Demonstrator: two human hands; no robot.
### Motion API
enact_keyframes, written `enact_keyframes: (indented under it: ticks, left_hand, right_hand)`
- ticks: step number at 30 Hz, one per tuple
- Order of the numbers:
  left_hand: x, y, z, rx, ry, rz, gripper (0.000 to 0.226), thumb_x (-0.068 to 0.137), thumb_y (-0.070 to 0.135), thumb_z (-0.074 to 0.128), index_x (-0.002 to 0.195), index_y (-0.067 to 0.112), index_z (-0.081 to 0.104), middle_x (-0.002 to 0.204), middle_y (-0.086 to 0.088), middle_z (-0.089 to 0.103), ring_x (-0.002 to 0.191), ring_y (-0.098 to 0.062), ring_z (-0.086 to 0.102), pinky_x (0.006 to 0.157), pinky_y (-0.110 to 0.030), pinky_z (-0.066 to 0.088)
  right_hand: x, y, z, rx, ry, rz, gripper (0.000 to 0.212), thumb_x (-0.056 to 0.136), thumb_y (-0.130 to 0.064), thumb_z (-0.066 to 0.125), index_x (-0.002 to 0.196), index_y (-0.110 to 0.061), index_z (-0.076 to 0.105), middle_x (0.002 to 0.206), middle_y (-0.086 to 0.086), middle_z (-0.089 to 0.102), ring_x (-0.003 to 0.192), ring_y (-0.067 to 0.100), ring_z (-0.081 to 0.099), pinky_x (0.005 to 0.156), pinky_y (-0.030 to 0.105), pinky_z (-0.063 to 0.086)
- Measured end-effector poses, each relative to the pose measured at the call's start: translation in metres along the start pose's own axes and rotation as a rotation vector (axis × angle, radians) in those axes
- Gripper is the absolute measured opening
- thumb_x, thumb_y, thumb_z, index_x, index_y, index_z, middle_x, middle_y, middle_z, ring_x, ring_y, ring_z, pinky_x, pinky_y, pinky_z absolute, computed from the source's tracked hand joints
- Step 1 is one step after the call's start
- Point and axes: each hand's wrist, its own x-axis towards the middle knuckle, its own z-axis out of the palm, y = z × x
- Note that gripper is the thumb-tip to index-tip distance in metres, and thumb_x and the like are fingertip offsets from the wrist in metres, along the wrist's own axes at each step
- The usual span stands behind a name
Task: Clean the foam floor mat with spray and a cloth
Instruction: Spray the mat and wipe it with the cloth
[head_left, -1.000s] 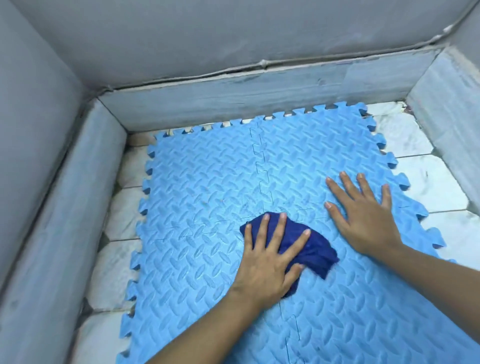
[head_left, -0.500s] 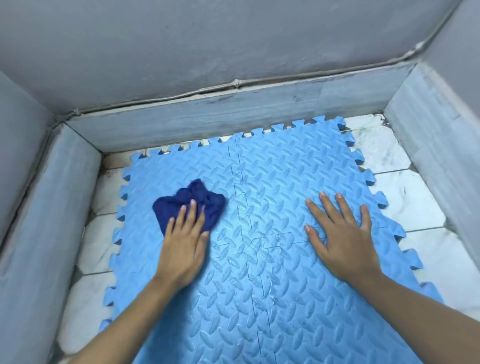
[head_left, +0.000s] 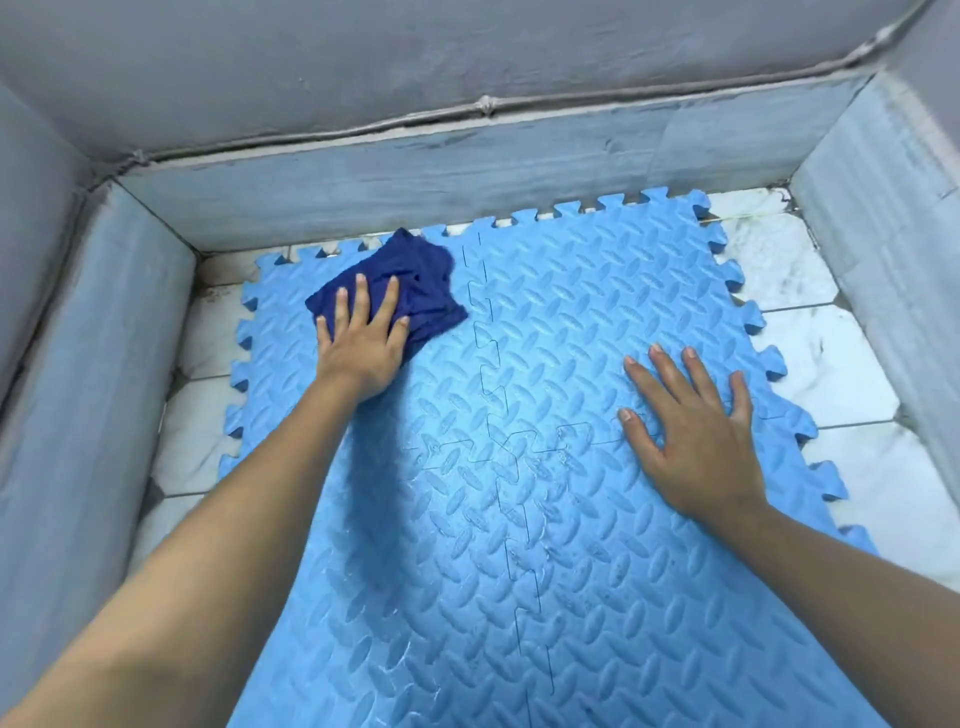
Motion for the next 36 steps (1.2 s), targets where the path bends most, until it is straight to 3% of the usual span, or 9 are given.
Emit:
enact_keyframes:
  ticks: [4,8,12,15,18,25,29,33,36]
  left_hand:
    - [-0.139,-0.066,0.018,0.102,-0.061,0.206,0.06,0.093,0.063,0.004,0.148,0.044,-0.008,0.158,0.009,-0.019,0.147,-0.02,-0.014,0.118,-0.05,0.002]
    - [-0.249,-0.046,0.05,0.257,-0.165,0.477,0.074,0.09,0.072,0.023,0.152,0.035,0.011,0.16,-0.01,0.01,0.146,-0.034,0.006,0.111,-0.055,0.011]
    - [-0.155,0.002,0.048,0.144,0.06,0.327,0.067,0.086,0.075,0.001,0.146,0.049,-0.011,0.158,0.004,-0.023,0.145,-0.026,-0.02,0.11,-0.062,-0.011]
    - [-0.049,0.037,0.036,0.097,0.126,0.07,0.065,0.088,0.071,0.007,0.148,0.046,-0.004,0.159,0.002,-0.018,0.145,-0.029,-0.017,0.105,-0.068,-0.012]
    - [-0.004,0.065,0.028,0.059,0.12,-0.001,0.056,0.097,0.056,0.01,0.151,0.039,0.001,0.161,-0.004,-0.01,0.146,-0.031,-0.014,0.11,-0.063,-0.014]
    - [-0.132,0.048,0.051,0.148,0.034,0.436,0.059,0.096,0.053,0.004,0.152,0.033,0.004,0.161,-0.002,-0.005,0.148,-0.026,-0.005,0.119,-0.044,-0.003]
    - [-0.239,0.044,0.087,0.228,-0.013,0.59,0.058,0.099,0.053,0.016,0.151,0.028,0.02,0.157,-0.009,0.025,0.145,-0.03,0.018,0.111,-0.045,0.015]
    - [-0.198,0.076,0.085,0.205,0.064,0.513,0.064,0.096,0.064,0.016,0.152,0.032,0.018,0.16,-0.007,0.014,0.146,-0.031,0.011,0.112,-0.047,0.011]
    - [-0.14,0.128,0.081,0.163,0.092,0.53,0.07,0.088,0.072,0.006,0.15,0.039,0.0,0.161,-0.004,-0.004,0.147,-0.032,-0.004,0.117,-0.048,-0.003]
  right_hand:
    - [0.0,0.0,-0.001,-0.008,0.004,-0.001,0.058,0.096,-0.056,0.023,0.151,-0.037,0.027,0.161,-0.008,0.025,0.151,0.019,0.013,0.119,0.055,0.0]
    - [0.0,0.002,-0.001,-0.009,0.017,-0.001,0.059,0.096,-0.055,0.023,0.151,-0.036,0.028,0.16,-0.007,0.027,0.151,0.02,0.014,0.119,0.056,0.001]
    - [0.002,-0.001,0.001,-0.007,0.021,0.01,0.058,0.096,-0.055,0.023,0.152,-0.037,0.025,0.162,-0.008,0.022,0.151,0.019,0.011,0.119,0.057,0.001]
    - [0.003,-0.001,0.003,0.009,0.032,0.041,0.058,0.097,-0.055,0.024,0.151,-0.037,0.025,0.162,-0.008,0.022,0.151,0.019,0.01,0.119,0.056,0.0]
    - [0.002,-0.002,0.004,0.012,0.043,0.038,0.056,0.098,-0.055,0.025,0.151,-0.037,0.025,0.162,-0.008,0.021,0.151,0.018,0.009,0.119,0.056,-0.001]
    - [0.004,-0.001,0.0,-0.006,-0.037,0.022,0.057,0.098,-0.056,0.018,0.153,-0.042,0.014,0.164,-0.014,0.007,0.152,0.017,-0.001,0.118,0.055,-0.007]
    - [0.001,0.032,-0.016,0.16,-0.122,-0.063,0.055,0.101,-0.039,0.031,0.154,-0.037,0.016,0.164,-0.008,0.006,0.152,0.015,0.0,0.121,0.046,-0.007]
    - [-0.029,0.072,-0.009,0.022,0.093,0.128,0.058,0.099,-0.041,0.017,0.154,-0.026,0.023,0.163,-0.003,0.02,0.151,0.019,0.013,0.121,0.047,0.005]
    - [-0.028,0.071,0.0,0.056,0.149,0.188,0.058,0.101,-0.036,0.023,0.155,-0.014,0.021,0.163,0.005,0.017,0.151,0.019,0.013,0.122,0.045,0.002]
